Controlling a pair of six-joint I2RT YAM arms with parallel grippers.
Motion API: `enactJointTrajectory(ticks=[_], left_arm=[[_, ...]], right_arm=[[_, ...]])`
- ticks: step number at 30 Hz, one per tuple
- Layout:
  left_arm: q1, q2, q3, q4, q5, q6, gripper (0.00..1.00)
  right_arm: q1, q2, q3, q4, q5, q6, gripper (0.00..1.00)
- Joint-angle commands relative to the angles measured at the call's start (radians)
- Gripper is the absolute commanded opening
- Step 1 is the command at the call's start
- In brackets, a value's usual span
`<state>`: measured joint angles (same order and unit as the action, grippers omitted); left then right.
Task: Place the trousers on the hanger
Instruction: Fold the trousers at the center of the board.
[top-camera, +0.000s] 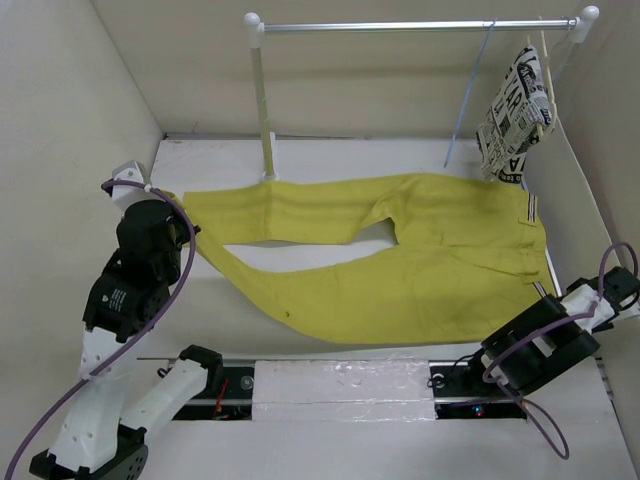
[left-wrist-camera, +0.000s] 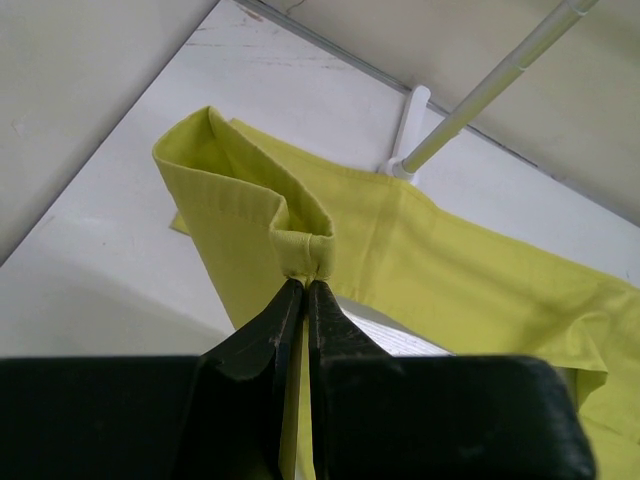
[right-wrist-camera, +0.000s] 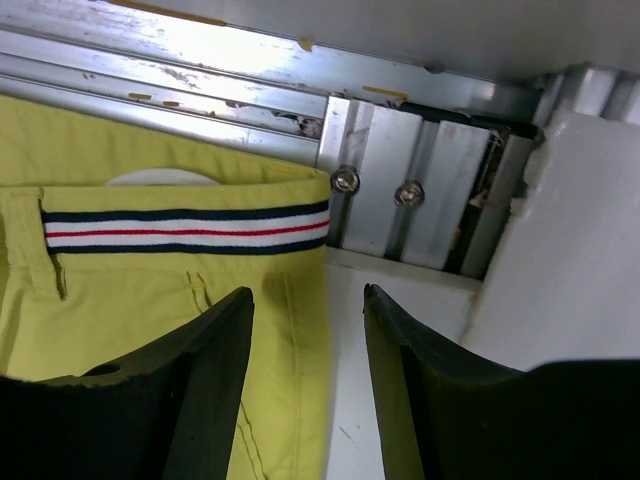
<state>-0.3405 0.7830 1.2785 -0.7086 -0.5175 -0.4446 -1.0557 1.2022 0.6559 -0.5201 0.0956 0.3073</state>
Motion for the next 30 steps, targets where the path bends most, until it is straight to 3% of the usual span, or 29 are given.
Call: enactJointTrajectory(ticks=[1,5,12,14,15,18,26,30], left_arm=[[-0.005,-0.010,-0.030,0.049,-0.018,0.014,0.00],[-0.005,-0.010,-0.050,0.047,-0.045,0.017,0.00],[-0.005,-0.019,-0.024,0.031,-0.134,0.018,0.00],[-0.005,-0.021,-0.024,0.034,-0.154,0.024,0.00],[-0.005,-0.022,-0.024,0.034,-0.154,0.024,0.00],[-0.005,-0.018,-0.030,0.024,-0.145,0.012,0.00],[-0.005,-0.010,-0.076,0.053,-0.168,-0.002,0.00],[-0.005,0.059,-0.094,0.095,-0.188,-0.037,0.00]], right_arm=[[-0.013,0.029,-0.018,0.117,-0.060,-0.028,0.54],[-0.013,0.074,-0.048,0.146,-0.046,-0.051,0.54],[-0.013,0.091,-0.047,0.169,-0.072,-0.063,0.44],[-0.013,0.085,-0.044,0.154,-0.071,-0.063,0.28],[-0.013,0.077,-0.039,0.134,-0.062,-0.063,0.16],[-0.013,0.024,-0.019,0.080,-0.034,-0.057,0.00],[0.111,-0.049,0.177,-0.087,0.075,-0.060,0.00],[0.217,0.008,0.283,-0.129,0.090,-0.028,0.00]])
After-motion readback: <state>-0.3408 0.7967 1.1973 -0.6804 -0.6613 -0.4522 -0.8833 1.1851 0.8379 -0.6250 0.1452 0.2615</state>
